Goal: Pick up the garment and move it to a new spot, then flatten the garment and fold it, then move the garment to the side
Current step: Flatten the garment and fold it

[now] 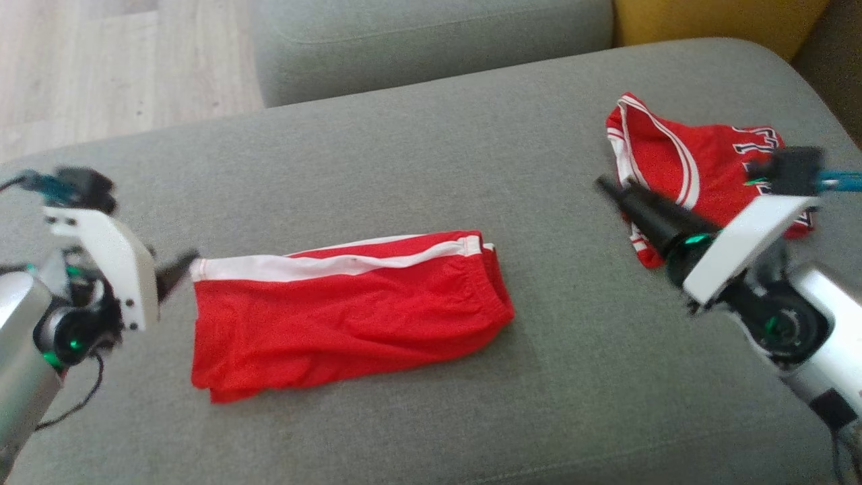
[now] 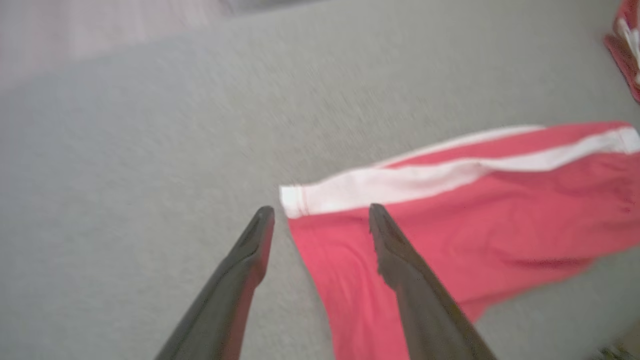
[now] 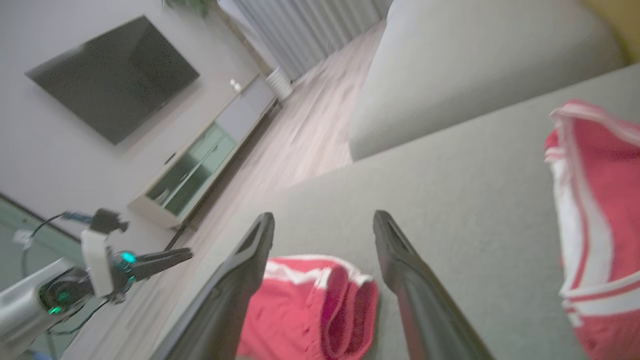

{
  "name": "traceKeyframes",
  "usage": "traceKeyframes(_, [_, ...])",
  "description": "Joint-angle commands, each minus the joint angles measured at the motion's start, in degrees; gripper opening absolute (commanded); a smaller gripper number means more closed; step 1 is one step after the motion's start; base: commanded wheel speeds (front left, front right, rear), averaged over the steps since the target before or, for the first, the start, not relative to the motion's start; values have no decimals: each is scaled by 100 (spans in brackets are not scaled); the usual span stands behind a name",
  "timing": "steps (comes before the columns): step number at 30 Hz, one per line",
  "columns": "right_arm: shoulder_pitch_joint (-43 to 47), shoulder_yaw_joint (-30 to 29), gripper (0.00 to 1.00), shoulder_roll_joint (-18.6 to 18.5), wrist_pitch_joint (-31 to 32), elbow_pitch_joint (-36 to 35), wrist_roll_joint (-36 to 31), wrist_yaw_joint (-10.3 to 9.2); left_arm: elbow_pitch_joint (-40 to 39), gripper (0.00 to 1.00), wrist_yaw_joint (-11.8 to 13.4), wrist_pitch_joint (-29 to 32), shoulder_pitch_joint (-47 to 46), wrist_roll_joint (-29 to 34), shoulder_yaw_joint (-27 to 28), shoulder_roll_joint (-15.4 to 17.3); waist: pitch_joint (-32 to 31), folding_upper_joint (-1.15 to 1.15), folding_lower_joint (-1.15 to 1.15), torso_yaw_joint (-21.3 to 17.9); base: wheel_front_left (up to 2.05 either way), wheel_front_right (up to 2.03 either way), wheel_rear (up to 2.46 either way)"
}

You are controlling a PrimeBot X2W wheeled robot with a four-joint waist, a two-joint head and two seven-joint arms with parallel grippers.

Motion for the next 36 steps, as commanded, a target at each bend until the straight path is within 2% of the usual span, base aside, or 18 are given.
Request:
traceKeyframes(1, [-25,-169,100,-17,-238,-51,-134,40,-133,100,90,-367,-314,141,362,313,-49,0,0,71,0,0,0])
traceKeyframes(5, [83,-647,100,215,-1130,393,-754,40,-423,100,552,-1973,29,463,698,209,-125,0,0,233,0,0,0])
traceKeyframes(9, [294,-1081,100,506,-1623,691,-1422,40,-811,100,1041,-3325,527,547,1122,147,-188,0,0,324,0,0,0])
traceKeyframes(11, [450,-1389,100,683,-1848,856,-1815,40,-1063,100,1309,-3616,820,621,1321,130,-213,0,0,367,0,0,0])
traceKeyframes(14, [763,-1897,100,983,-2028,1089,-2484,40,-1653,100,1713,-3731,1279,939,1884,32,-233,0,0,420,0,0,0])
traceKeyframes(17, [1156,-2506,100,1351,-2121,1154,-3139,40,-2459,100,2032,-3737,2005,1769,2723,-304,-251,0,0,455,0,0,0])
traceKeyframes(20, [1641,-3067,100,1733,-2158,1022,-3860,40,-2991,100,2208,-3738,2829,2471,3364,-810,-307,0,0,495,0,0,0])
traceKeyframes(25, [2434,-3589,100,2458,-1914,596,-4841,40,-3432,100,2142,-3739,3814,3214,4199,-1622,-336,0,0,514,0,0,0])
traceKeyframes(26, [2434,-3589,100,2458,-1914,596,-4841,40,-3432,100,2142,-3739,3814,3214,4199,-1622,-336,0,0,514,0,0,0])
traceKeyframes(27, [2533,-3614,100,2586,-1785,502,-5005,40,-3454,100,2088,-3739,3953,3318,4312,-1756,-332,0,0,513,0,0,0])
traceKeyframes(31, [2760,-3624,100,2930,-1253,176,-5413,40,-3404,100,1745,-3740,4234,3603,4562,-2167,-301,0,0,552,0,0,0])
traceKeyframes(36, [2620,-3538,100,3123,-642,23,-5688,40,-3271,100,1322,-3740,4202,3773,4756,-2547,-235,0,0,633,0,0,0])
